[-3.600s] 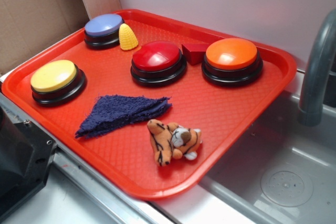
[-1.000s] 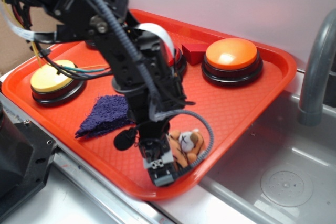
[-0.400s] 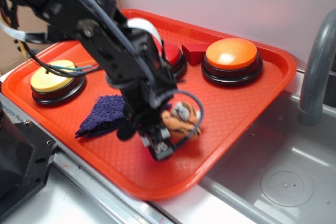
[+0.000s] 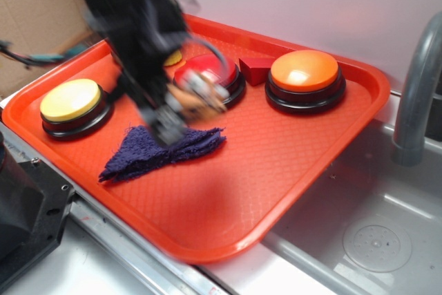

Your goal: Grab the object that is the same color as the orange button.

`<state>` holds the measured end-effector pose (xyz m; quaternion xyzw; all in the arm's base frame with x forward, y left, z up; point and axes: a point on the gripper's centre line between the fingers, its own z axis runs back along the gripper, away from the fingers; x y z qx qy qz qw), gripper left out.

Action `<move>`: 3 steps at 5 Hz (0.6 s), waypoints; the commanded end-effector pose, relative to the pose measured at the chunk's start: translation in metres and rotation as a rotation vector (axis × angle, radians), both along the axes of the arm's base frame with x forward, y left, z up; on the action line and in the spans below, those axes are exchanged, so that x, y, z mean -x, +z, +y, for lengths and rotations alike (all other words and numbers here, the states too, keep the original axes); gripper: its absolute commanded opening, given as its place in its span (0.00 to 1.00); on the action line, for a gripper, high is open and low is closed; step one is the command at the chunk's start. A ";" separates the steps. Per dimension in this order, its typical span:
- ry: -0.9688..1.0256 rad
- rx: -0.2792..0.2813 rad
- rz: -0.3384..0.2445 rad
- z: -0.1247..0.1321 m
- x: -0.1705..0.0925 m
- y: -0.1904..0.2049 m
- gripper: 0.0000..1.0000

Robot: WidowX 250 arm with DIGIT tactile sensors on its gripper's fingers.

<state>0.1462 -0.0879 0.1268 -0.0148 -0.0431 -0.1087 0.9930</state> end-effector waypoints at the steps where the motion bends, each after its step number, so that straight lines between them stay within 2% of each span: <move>1: 0.182 -0.006 0.102 0.036 0.007 0.093 0.00; 2: 0.119 -0.054 0.056 0.026 -0.014 0.108 0.00; 3: 0.004 -0.064 0.145 0.018 -0.028 0.100 0.00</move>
